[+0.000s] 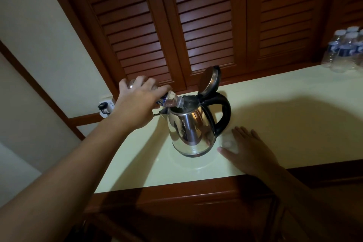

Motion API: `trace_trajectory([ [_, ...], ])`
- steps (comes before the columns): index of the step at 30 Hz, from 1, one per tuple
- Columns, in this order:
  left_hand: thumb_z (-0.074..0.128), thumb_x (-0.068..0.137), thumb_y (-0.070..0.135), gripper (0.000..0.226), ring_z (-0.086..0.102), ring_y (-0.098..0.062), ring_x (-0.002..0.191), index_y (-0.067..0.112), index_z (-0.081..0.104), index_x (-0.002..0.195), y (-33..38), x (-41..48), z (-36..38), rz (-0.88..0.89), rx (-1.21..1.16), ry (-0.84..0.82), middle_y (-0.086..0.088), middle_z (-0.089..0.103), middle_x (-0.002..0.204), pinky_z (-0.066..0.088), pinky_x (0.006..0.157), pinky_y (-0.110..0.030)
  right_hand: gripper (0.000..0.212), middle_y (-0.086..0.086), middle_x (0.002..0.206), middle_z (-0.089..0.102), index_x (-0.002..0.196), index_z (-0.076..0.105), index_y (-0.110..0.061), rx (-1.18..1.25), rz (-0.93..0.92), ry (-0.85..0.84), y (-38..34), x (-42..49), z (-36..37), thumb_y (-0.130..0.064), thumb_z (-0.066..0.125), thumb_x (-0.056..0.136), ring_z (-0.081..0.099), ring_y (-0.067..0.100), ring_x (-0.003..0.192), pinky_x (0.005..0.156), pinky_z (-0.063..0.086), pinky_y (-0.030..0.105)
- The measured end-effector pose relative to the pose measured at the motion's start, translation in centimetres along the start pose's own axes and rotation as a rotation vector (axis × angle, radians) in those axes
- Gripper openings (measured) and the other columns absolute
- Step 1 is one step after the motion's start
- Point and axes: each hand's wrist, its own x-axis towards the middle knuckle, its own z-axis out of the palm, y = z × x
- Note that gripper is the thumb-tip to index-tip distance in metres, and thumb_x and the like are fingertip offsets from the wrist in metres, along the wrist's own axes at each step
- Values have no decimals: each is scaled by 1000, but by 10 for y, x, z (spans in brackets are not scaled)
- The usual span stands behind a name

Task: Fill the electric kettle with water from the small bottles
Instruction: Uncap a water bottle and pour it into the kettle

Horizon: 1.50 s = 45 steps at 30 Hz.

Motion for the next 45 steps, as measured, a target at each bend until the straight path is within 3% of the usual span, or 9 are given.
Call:
trace_trajectory([
  [10,72,76,0,90,32,-43,148,34,42,154,4,-4,5,58,89,65,-15,46,156,30,109,-76,87,6,163,31,153,33,-13,25,-22,4,-1,0,-1,-74,37,92,22,22,153,126,14,42],
  [15,75,72,-2,91,31,-44,150,32,45,152,2,-5,6,81,125,84,-17,46,156,30,109,-78,77,6,148,50,142,45,-13,8,-50,15,0,0,0,-71,37,92,42,24,141,120,29,44],
  [20,77,73,-1,92,28,-46,152,32,45,152,2,-3,4,118,137,85,-18,44,158,27,111,-80,64,4,152,48,143,46,-14,-4,-60,6,-2,-2,1,-58,44,97,35,23,146,122,21,41],
  [23,73,78,0,88,26,-47,154,33,44,154,2,-1,1,134,143,75,-18,42,160,27,111,-80,57,1,140,56,128,55,-20,-16,-61,5,0,-1,4,-60,32,94,43,22,139,118,28,41],
  [26,72,83,4,87,19,-45,157,34,39,158,2,0,0,137,160,68,-17,37,164,25,114,-79,57,-2,140,57,123,59,-25,9,-73,-8,2,0,6,-59,26,92,40,21,142,119,25,42],
  [30,76,82,5,89,15,-45,159,33,39,158,1,1,-3,140,172,73,-16,36,165,23,115,-79,46,-1,144,55,128,56,-23,31,-59,-14,-1,-2,1,-52,39,97,37,21,146,121,21,42],
  [36,73,78,4,86,20,-46,157,31,43,155,1,0,-7,145,167,103,-17,39,162,22,114,-81,63,-1,143,57,134,52,-22,35,-39,-19,0,-3,1,-61,26,92,39,19,144,122,24,42],
  [42,73,84,27,86,36,-36,145,33,32,160,1,-11,-2,-14,-10,11,-6,48,155,31,112,-71,63,-1,137,59,133,56,-22,30,-43,-10,-3,-5,-1,-60,27,93,49,21,132,118,31,42],
  [45,64,96,38,74,36,-28,142,34,27,160,5,-20,2,-88,-223,16,4,51,155,31,111,-63,52,0,144,56,139,54,-22,55,-46,2,-5,-6,-4,-52,41,99,44,19,139,121,22,39],
])
